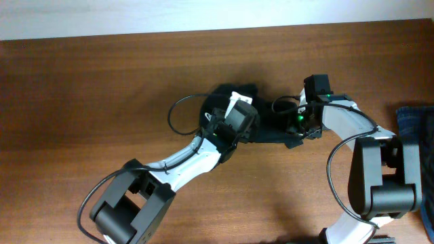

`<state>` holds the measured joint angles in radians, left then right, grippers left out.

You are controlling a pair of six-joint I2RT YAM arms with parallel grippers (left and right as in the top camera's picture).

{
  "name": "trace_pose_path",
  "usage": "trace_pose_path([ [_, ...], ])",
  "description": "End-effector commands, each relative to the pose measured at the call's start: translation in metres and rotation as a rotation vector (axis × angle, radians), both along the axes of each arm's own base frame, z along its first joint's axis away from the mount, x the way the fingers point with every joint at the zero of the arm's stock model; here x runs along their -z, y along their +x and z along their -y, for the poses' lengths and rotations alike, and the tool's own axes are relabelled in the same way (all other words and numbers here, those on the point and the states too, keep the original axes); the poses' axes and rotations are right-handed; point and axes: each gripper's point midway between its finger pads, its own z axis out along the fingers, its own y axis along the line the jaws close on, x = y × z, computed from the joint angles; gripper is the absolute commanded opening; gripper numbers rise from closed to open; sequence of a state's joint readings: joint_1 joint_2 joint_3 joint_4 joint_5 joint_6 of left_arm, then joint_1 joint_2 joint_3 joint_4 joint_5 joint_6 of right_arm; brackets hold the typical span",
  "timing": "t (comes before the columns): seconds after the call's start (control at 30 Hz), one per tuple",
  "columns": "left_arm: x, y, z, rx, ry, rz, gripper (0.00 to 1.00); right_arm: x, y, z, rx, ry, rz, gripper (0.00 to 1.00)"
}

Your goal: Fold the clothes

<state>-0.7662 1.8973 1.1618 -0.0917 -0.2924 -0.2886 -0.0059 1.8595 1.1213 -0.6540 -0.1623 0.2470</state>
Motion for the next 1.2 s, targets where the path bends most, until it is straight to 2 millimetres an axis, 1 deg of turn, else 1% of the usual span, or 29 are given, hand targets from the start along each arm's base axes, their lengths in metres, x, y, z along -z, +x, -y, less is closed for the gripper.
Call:
trace_pose_path([
  [0.0, 0.009, 0.009, -0.010, -0.070, 0.034, 0.015, 0.89, 0.008, -0.008, 0.004, 0.000, -0.023, -0.024, 0.43],
  [0.2, 0.025, 0.012, -0.007, -0.097, 0.012, 0.003, 0.89, 0.008, -0.008, 0.005, 0.000, -0.023, -0.024, 0.43],
  [0.33, 0.022, 0.015, -0.002, -0.133, -0.055, 0.005, 0.89, 0.008, -0.008, 0.005, 0.000, -0.023, -0.024, 0.44],
  [0.47, 0.019, 0.016, 0.006, -0.119, -0.097, 0.000, 0.89, 0.008, -0.008, 0.005, 0.000, -0.023, -0.023, 0.44],
  [0.5, 0.019, 0.015, 0.006, -0.117, -0.098, -0.002, 0.80, 0.008, -0.008, 0.005, 0.000, -0.024, -0.023, 0.44],
  [0.53, 0.020, 0.015, 0.007, -0.116, -0.097, -0.003, 0.75, 0.008, -0.008, 0.005, 0.000, -0.023, -0.023, 0.44],
  [0.6, 0.020, 0.015, 0.006, -0.116, -0.097, -0.002, 0.53, 0.008, -0.008, 0.005, 0.000, -0.023, -0.023, 0.44],
  [0.63, 0.020, 0.015, 0.006, -0.116, -0.097, -0.002, 0.47, 0.008, -0.008, 0.005, 0.000, -0.023, -0.023, 0.44],
  [0.67, 0.020, 0.015, 0.006, -0.118, -0.097, -0.002, 0.43, 0.008, -0.008, 0.005, 0.000, -0.023, -0.023, 0.44],
  [0.73, 0.019, 0.016, 0.006, -0.117, -0.099, 0.001, 0.44, 0.008, -0.008, 0.005, 0.000, -0.023, -0.024, 0.44],
  [0.77, 0.019, 0.016, 0.006, -0.117, -0.099, 0.000, 0.49, 0.008, -0.008, 0.005, 0.000, -0.023, -0.024, 0.44],
  [0.8, 0.019, 0.016, 0.007, -0.117, -0.099, 0.000, 0.50, 0.008, -0.008, 0.005, 0.000, -0.023, -0.023, 0.44],
  [1.0, 0.024, 0.015, 0.006, -0.117, -0.093, -0.005, 0.49, 0.008, -0.008, 0.005, 0.000, -0.024, -0.024, 0.45],
  [1.03, 0.025, 0.015, 0.006, -0.117, -0.090, -0.007, 0.45, 0.008, -0.008, 0.005, 0.000, -0.024, -0.024, 0.45],
  [1.07, 0.025, 0.015, 0.006, -0.118, -0.089, -0.007, 0.36, 0.008, -0.008, 0.005, 0.000, -0.024, -0.024, 0.45],
  [1.1, 0.025, 0.016, 0.004, -0.121, -0.088, -0.007, 0.26, 0.008, -0.008, 0.005, 0.000, -0.024, -0.024, 0.45],
  [1.13, 0.024, 0.018, 0.003, -0.120, -0.086, -0.004, 0.12, 0.008, -0.008, 0.005, 0.000, -0.024, -0.024, 0.45],
  [1.17, 0.022, 0.020, 0.001, -0.114, -0.076, 0.002, 0.04, 0.008, -0.008, 0.005, 0.000, -0.024, -0.024, 0.45],
])
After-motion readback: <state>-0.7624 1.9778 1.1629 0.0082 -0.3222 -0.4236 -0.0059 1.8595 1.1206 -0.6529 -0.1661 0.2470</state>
